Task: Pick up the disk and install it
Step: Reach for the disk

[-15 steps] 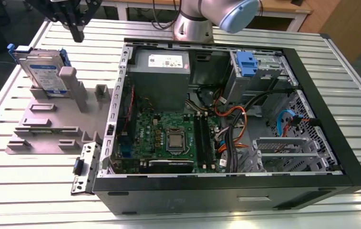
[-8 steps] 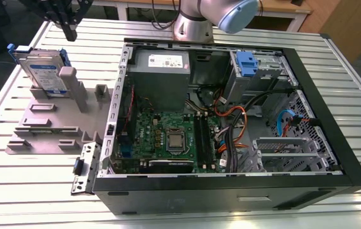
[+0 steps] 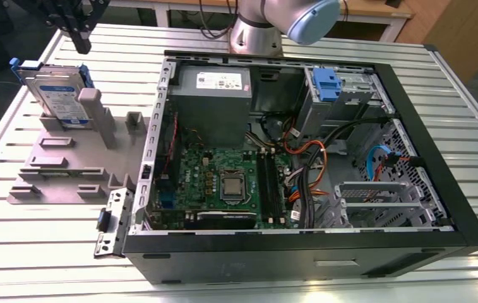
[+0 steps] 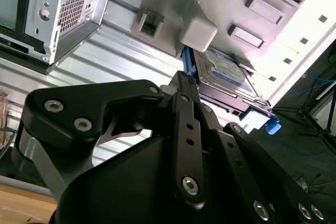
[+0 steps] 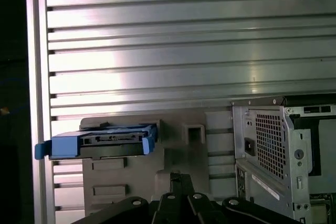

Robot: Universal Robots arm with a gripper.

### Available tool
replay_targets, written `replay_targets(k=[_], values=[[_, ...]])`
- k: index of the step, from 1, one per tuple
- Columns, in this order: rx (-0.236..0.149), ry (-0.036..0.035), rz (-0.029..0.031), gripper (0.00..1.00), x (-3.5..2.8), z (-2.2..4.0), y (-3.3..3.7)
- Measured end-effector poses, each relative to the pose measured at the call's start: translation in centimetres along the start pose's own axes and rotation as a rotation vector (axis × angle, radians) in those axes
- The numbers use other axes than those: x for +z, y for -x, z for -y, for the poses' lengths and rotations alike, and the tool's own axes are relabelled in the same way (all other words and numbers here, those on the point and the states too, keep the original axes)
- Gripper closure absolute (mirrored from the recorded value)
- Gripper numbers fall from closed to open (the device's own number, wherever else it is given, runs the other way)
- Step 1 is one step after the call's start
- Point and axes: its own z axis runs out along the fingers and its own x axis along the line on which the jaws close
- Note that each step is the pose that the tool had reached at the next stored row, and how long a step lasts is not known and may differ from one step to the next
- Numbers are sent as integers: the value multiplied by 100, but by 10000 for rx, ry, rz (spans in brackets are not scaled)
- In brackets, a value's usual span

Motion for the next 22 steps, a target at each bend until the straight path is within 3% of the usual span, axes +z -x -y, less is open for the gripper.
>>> replay_targets(k=[5,17,22], values=[[0,-1,-1,89,6,-2,-85],[-1,-1,-13,89,7,-1,-95],[1,-2,-13,89,7,2,-139]])
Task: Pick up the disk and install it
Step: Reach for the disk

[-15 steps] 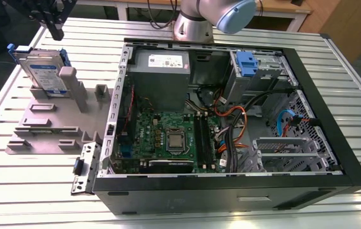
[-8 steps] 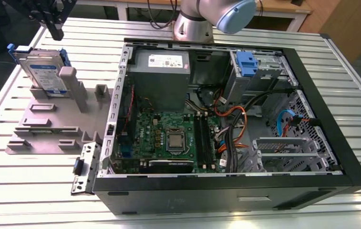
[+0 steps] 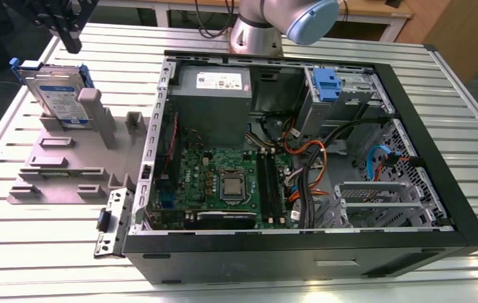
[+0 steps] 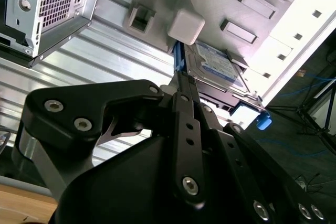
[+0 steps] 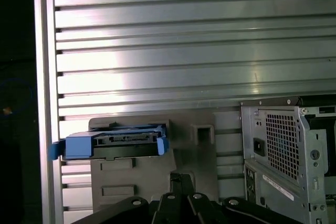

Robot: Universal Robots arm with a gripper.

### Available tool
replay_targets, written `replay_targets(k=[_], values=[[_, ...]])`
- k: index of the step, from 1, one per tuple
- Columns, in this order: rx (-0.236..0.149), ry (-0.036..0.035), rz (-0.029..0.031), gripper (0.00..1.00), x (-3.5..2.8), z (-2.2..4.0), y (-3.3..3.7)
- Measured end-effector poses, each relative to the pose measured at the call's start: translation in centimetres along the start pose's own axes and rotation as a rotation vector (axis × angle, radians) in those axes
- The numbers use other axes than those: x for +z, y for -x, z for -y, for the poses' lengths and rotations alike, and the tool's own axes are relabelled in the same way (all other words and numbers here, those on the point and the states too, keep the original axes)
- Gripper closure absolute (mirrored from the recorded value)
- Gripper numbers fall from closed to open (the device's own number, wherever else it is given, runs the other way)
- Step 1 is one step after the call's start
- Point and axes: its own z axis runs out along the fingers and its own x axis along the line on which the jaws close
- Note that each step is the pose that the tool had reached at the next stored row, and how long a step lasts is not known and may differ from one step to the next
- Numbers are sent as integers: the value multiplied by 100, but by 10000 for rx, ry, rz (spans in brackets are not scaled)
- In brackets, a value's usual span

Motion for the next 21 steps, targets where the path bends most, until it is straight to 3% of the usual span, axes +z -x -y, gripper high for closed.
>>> replay_targets(k=[13,21], values=[[0,1,1,89,5,10,-140],[0,0,-2,89,15,12,-307]])
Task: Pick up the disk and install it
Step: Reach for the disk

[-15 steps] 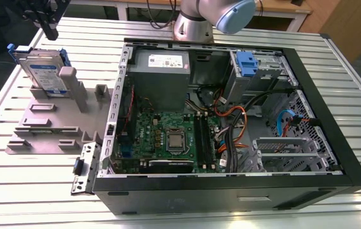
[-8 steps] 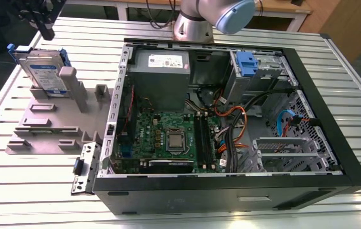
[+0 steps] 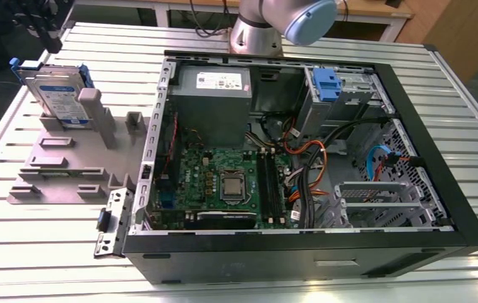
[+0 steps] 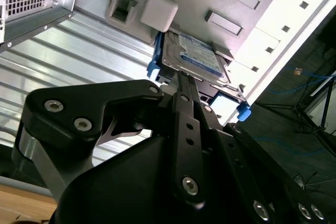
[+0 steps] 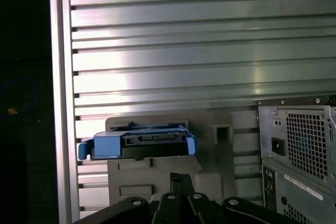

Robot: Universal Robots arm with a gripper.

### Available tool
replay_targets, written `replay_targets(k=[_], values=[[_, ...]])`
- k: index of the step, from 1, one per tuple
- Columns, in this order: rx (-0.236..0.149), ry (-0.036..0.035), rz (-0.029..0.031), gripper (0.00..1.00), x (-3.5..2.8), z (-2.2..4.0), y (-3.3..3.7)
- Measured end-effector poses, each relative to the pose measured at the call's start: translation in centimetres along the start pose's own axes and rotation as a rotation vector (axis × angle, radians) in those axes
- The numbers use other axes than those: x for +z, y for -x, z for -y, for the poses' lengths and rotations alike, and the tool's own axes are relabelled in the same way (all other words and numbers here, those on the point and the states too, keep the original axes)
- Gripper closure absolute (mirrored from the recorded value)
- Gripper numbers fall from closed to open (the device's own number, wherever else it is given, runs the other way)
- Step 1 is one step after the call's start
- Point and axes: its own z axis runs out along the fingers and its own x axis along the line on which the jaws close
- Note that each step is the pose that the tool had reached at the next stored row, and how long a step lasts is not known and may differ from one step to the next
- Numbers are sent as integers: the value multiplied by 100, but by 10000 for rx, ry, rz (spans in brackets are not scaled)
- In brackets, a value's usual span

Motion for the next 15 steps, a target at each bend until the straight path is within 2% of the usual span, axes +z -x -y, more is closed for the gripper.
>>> replay_targets(k=[15], values=[[0,0,0,89,34,1,-363]])
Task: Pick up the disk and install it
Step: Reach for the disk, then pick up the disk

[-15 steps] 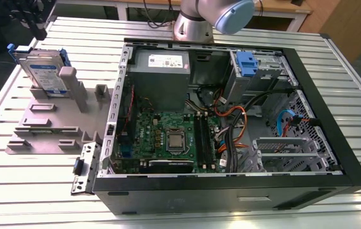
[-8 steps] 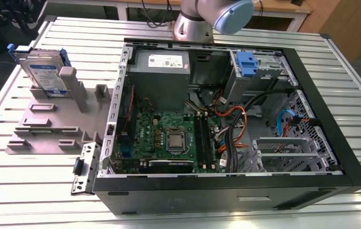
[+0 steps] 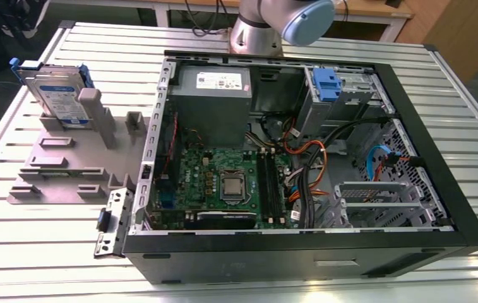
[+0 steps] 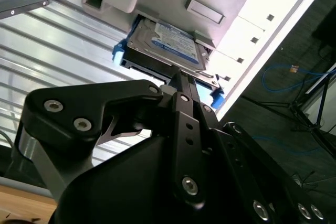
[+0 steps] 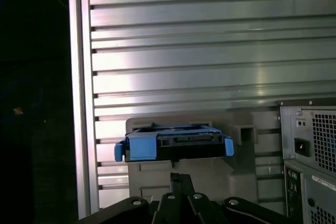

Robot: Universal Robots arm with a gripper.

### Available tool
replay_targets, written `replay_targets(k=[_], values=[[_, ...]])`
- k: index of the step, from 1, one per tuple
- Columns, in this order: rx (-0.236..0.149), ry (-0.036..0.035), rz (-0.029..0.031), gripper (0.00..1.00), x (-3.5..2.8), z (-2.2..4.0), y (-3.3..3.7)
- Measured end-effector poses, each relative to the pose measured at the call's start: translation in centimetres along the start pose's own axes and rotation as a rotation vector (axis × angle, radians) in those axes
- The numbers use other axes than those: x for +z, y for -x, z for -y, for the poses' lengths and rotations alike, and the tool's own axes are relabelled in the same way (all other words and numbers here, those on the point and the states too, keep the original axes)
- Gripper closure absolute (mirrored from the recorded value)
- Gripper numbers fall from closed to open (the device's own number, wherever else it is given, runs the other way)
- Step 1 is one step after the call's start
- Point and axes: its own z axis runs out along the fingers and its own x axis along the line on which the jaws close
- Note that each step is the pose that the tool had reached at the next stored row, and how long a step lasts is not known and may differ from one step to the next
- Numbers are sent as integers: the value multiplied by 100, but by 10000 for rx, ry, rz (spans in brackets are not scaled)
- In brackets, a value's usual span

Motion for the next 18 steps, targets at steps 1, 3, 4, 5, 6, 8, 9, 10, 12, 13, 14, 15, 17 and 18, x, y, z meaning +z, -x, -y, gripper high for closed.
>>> replay_targets(k=[1,3,4,5,6,8,9,10,12,13,14,15,17,18], values=[[0,1,1,89,3,-1,-25],[-1,0,2,89,9,-4,-68],[-1,1,1,89,13,-6,-91],[-1,1,1,89,17,-8,-112],[-1,1,0,89,20,-10,-131],[-1,0,-2,89,28,-13,-164],[0,0,-4,89,32,-13,-176],[0,1,-8,89,34,-13,-181],[-1,-1,-11,89,35,-13,-181],[0,0,-11,89,39,-13,-182],[0,0,-11,89,42,-13,-182],[0,0,-10,89,43,-13,-182],[0,0,-11,89,43,-13,-182],[0,0,-11,89,43,-13,-182]])
